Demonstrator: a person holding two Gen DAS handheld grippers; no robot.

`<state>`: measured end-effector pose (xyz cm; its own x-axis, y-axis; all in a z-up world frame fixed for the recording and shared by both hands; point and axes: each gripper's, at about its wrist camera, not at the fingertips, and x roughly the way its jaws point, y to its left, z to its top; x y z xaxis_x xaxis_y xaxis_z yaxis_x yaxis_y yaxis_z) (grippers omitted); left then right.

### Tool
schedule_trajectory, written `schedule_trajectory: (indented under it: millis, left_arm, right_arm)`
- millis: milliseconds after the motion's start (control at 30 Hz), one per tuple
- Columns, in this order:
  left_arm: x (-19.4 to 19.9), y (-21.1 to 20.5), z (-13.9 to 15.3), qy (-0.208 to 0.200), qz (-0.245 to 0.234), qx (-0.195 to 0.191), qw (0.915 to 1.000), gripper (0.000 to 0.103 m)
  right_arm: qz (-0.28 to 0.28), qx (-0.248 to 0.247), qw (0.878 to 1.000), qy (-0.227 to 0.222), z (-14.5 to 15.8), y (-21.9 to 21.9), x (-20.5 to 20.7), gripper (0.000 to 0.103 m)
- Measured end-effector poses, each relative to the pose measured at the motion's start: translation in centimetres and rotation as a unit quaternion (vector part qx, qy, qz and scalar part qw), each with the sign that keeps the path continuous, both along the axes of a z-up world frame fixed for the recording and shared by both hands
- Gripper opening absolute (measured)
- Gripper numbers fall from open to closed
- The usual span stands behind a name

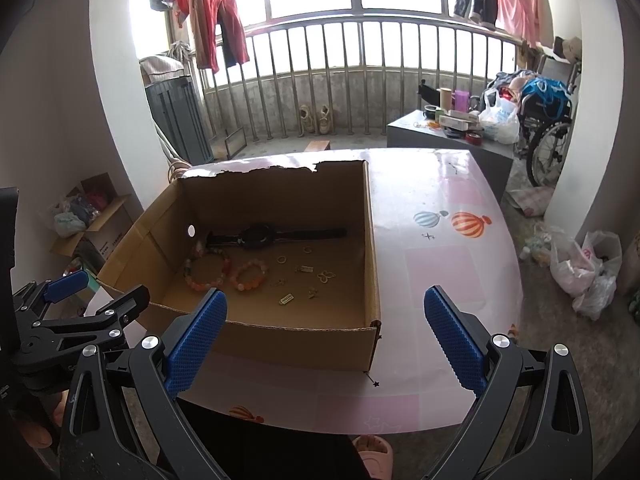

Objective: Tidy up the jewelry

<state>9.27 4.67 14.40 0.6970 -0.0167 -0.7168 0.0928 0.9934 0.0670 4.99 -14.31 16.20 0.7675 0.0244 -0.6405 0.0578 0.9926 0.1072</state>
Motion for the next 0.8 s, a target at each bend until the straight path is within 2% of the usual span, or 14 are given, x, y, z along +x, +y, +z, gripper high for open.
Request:
schedule_trajectory:
  millis: [800]
  left_arm:
    - [-0.03,0.06,0.02,-0.001,0.001,0.001,1.0,0.097]
  right_arm:
    - [0.0,0.0,1.0,0.001,-0.07,0.16,0.17,0.095]
